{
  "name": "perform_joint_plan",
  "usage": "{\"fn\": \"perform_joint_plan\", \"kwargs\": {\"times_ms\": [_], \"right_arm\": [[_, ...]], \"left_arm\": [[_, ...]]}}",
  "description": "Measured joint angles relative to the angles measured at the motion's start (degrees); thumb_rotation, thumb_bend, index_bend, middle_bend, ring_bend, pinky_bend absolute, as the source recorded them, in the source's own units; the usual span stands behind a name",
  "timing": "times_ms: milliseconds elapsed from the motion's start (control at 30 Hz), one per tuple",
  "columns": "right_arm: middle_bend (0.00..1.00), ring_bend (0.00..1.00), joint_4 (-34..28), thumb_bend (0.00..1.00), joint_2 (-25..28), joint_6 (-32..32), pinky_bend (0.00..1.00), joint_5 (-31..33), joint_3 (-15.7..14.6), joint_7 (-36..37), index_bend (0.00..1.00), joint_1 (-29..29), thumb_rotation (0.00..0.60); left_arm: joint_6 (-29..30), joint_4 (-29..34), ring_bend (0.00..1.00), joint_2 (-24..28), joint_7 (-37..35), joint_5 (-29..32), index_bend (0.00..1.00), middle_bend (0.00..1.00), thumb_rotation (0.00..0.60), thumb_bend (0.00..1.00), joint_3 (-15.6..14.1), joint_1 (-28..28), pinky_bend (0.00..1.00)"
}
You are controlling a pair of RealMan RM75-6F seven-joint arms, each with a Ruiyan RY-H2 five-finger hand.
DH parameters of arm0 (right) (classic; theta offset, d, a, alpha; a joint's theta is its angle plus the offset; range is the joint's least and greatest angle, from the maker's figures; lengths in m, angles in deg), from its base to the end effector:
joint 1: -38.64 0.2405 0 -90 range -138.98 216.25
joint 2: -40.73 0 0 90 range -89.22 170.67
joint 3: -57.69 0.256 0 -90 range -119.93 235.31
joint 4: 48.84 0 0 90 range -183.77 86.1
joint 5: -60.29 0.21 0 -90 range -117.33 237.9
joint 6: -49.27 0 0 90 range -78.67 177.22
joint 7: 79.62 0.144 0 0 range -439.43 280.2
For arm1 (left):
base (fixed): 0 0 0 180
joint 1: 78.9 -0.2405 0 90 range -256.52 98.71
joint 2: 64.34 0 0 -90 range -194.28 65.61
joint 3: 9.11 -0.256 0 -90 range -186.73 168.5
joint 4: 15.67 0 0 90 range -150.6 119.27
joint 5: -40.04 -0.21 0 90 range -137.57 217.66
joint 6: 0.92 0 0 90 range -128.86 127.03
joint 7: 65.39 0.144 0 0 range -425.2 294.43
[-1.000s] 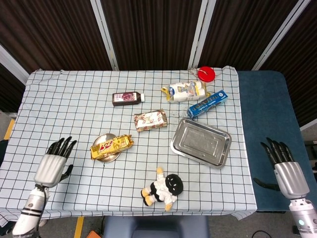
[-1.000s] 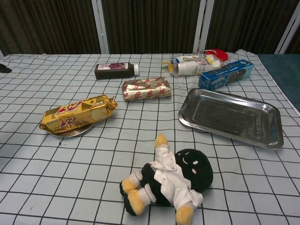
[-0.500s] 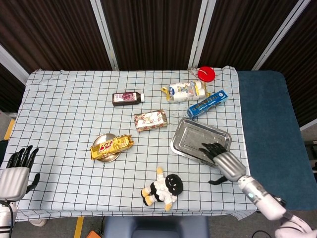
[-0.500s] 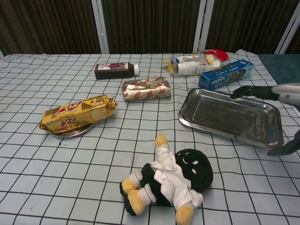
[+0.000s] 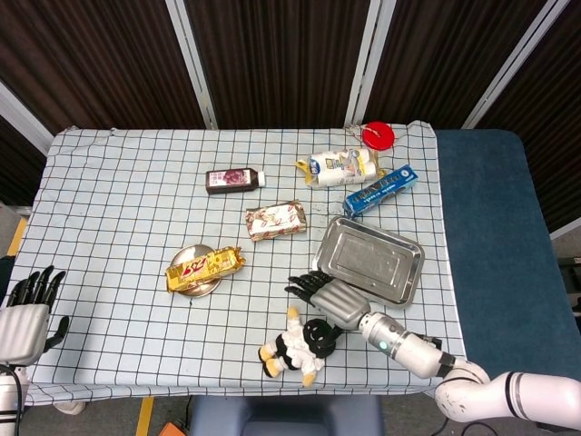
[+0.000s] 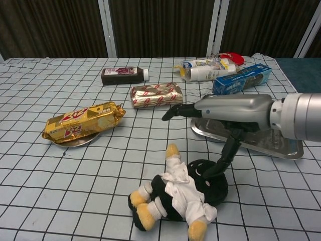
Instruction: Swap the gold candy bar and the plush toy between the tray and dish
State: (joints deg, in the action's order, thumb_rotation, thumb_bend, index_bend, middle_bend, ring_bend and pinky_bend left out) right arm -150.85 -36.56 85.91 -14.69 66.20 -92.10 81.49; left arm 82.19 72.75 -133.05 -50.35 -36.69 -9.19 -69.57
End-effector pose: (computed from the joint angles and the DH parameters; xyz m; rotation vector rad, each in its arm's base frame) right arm -0.1114 -0.2805 -0.0130 2.3353 -1.0476 0.8689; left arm -0.3299 0.1949 0.1366 -1.4247 -0.7943 -0.6372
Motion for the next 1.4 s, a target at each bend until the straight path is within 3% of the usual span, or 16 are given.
{"fn": "perform_joint_plan", "kwargs": {"times_ms": [267,500,600,667,767,867,933,1133,1400], "right_arm": [[0.0,0.0,-0.69,0.06,-1.55,-4.0,0.06,5.42,-2.22,-2.23,0.0,3.8,0.6],[0.0,0.0,3.06,0.06,-5.44,-5.27,0.06,10.82,-4.99,-5.47,0.01,7.08,0.6],[0.06,0.06,4.76,0.06,-7.29,-4.14,0.1,11.81,-5.84,-6.81,0.16,7.7,0.6],[0.21,0.21,5.33,0.06,-8.09,-2.85,0.16,11.97,-6.18,-7.47,0.29,7.78,0.6],[0.43,0.46,6.03,0.06,-9.25,0.25,0.3,11.77,-6.53,-8.53,0.58,7.41,0.6],[0.6,0.63,6.68,0.08,-10.53,4.81,0.43,10.94,-6.71,-9.61,0.8,6.32,0.6],[0.67,0.7,7.15,0.11,-11.42,8.71,0.48,9.98,-6.7,-10.19,0.89,5.17,0.6],[0.71,0.73,7.68,0.12,-11.82,19.71,0.52,7.4,-5.85,-10.81,0.94,0.76,0.6],[0.71,0.73,7.99,0.12,-5.87,30.04,0.52,8.16,-3.67,-10.98,0.94,-5.9,0.6]], "left_arm": [[-2.46,0.2,0.0,0.12,0.49,1.9,0.09,0.0,0.6,0.43,0.95,0.0,0.11],[-4.42,0.72,0.0,0.31,0.71,3.69,0.1,0.0,0.6,0.43,1.69,0.09,0.11],[-4.91,0.87,0.0,0.53,0.4,3.89,0.1,0.0,0.6,0.43,1.85,0.09,0.11],[-4.97,0.94,0.0,0.68,-0.01,3.83,0.11,0.0,0.6,0.43,1.98,0.04,0.11],[-4.99,0.98,0.0,0.84,-0.42,3.44,0.11,0.0,0.6,0.43,2.06,-0.06,0.11],[-5.19,1.0,0.0,0.89,-0.53,3.33,0.11,0.0,0.6,0.43,2.11,-0.1,0.11],[-5.34,1.04,0.0,0.9,-0.45,3.34,0.11,0.0,0.6,0.43,2.12,-0.11,0.11],[-5.47,1.25,0.0,0.84,0.24,3.4,0.13,0.0,0.6,0.43,2.19,-0.22,0.11],[-5.25,1.8,0.0,0.81,0.97,2.83,0.13,0.0,0.6,0.43,2.18,-0.38,0.11]]}}
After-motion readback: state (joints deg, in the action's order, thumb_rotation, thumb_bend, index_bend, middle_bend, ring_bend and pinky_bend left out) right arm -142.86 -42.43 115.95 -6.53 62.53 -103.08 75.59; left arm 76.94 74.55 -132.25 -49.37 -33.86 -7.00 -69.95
